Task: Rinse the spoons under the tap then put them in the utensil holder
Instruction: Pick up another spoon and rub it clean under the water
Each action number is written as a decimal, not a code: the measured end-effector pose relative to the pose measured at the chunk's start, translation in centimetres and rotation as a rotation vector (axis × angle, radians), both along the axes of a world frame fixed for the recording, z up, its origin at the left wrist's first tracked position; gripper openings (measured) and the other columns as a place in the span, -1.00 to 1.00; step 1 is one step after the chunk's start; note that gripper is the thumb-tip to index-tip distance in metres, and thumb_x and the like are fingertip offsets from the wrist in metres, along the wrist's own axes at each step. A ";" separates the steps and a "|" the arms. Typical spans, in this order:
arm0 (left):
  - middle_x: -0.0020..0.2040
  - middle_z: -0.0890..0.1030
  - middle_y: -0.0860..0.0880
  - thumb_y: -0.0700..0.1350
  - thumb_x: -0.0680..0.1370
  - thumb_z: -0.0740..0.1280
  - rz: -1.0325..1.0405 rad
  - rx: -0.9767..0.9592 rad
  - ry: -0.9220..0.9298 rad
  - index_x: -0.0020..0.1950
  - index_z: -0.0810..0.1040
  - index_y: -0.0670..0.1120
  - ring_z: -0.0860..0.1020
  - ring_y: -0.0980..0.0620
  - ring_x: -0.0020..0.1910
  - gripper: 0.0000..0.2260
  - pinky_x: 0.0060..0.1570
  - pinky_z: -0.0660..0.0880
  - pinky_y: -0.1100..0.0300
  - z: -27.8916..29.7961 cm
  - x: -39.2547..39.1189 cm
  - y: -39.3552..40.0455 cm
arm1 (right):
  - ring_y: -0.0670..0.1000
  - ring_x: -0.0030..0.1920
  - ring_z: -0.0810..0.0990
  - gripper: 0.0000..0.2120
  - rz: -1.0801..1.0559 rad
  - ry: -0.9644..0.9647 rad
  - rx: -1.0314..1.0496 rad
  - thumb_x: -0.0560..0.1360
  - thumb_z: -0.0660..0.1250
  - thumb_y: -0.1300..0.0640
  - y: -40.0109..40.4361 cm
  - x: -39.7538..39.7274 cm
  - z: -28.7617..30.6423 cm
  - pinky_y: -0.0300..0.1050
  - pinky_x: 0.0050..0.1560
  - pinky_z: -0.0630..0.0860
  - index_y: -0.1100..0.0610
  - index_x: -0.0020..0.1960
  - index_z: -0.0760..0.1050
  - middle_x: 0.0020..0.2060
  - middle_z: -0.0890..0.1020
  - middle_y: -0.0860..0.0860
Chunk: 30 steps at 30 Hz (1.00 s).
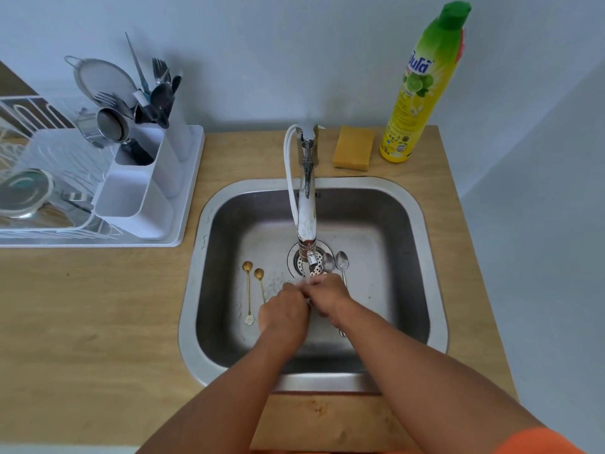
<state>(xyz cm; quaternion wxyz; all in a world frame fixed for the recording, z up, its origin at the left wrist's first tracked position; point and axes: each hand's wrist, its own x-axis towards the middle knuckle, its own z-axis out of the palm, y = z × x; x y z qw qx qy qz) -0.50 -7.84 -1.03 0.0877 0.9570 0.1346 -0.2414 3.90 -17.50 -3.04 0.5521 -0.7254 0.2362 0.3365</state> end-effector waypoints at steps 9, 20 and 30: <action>-0.02 0.66 -0.05 0.07 0.67 0.21 0.245 -0.321 0.012 0.13 0.53 -0.09 0.61 -0.06 -0.10 -0.75 -0.20 0.42 0.08 1.7 0.4 1.5 | -0.28 -0.59 0.45 -0.85 0.099 -0.138 -0.014 0.52 0.49 0.17 -2.4 -0.1 1.2 -0.45 -0.56 0.29 0.05 -0.23 0.70 -0.38 0.69 -0.13; -0.21 0.71 0.03 0.00 0.53 0.57 0.770 -0.926 -0.139 -0.01 0.69 -0.03 0.59 0.14 -0.30 -0.85 -0.42 0.45 0.31 1.3 2.6 0.7 | -0.19 -0.30 0.60 -0.79 0.184 -0.201 0.013 0.55 0.47 0.06 -4.1 -1.0 2.5 -0.33 -0.20 0.45 0.04 -0.26 0.69 -0.36 0.70 -0.13; -0.36 0.71 0.04 -0.04 0.66 0.37 0.936 -0.890 -0.197 -0.21 0.72 -0.04 0.53 0.15 -0.46 -0.73 -0.51 0.36 0.27 0.6 2.1 -0.2 | -0.22 -0.19 0.68 -0.74 0.175 -0.241 -0.076 0.56 0.43 0.02 -3.8 -2.1 2.6 -0.18 -0.12 0.54 0.01 -0.29 0.70 -0.27 0.75 -0.14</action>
